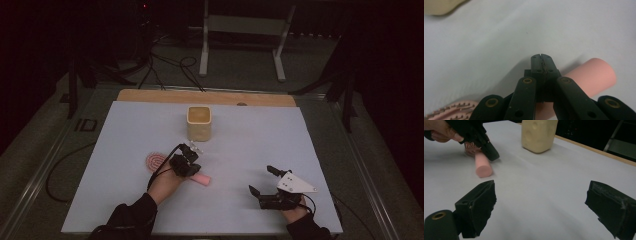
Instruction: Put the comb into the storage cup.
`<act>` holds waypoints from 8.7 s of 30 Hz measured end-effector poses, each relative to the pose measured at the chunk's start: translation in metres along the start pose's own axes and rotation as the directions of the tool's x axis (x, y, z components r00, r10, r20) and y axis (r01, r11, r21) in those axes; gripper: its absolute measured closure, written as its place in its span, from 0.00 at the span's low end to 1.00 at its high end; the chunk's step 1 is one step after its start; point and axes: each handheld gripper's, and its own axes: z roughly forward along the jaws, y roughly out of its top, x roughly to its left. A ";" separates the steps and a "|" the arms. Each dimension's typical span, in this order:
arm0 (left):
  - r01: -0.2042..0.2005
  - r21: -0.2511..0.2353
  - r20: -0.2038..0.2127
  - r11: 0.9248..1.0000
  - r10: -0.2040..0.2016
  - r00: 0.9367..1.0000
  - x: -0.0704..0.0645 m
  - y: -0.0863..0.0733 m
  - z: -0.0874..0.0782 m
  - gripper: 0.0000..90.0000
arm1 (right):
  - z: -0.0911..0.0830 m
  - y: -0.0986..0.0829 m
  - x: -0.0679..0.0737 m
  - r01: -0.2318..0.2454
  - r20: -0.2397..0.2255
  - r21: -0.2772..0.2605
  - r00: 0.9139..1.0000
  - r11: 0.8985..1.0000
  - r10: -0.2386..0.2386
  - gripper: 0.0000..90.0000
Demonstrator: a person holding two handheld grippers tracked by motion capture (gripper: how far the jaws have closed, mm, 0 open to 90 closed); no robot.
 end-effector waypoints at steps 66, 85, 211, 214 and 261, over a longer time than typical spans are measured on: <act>-0.013 0.243 -0.066 0.970 0.030 0.997 0.036 -0.111 -0.084 1.00 | 0.003 0.000 0.002 0.005 0.000 0.016 1.000 1.000 -0.005 0.10; 0.018 0.263 -0.097 0.965 0.008 0.995 0.052 -0.130 -0.115 1.00 | 0.004 0.000 0.002 0.006 -0.004 0.017 1.000 1.000 -0.006 0.10; 0.101 0.055 -0.046 0.993 -0.099 0.994 0.073 -0.079 -0.128 0.78 | 0.006 0.000 0.003 0.012 -0.017 0.027 1.000 1.000 -0.012 0.10; 0.091 0.029 -0.041 0.995 -0.090 0.995 0.071 -0.071 -0.129 0.78 | 0.006 0.000 0.003 0.007 -0.017 0.022 1.000 1.000 -0.007 0.10; 0.036 -0.228 -0.042 0.973 -0.047 0.998 0.053 0.019 -0.142 0.78 | 0.006 0.000 0.003 0.013 -0.017 0.022 1.000 1.000 -0.012 0.10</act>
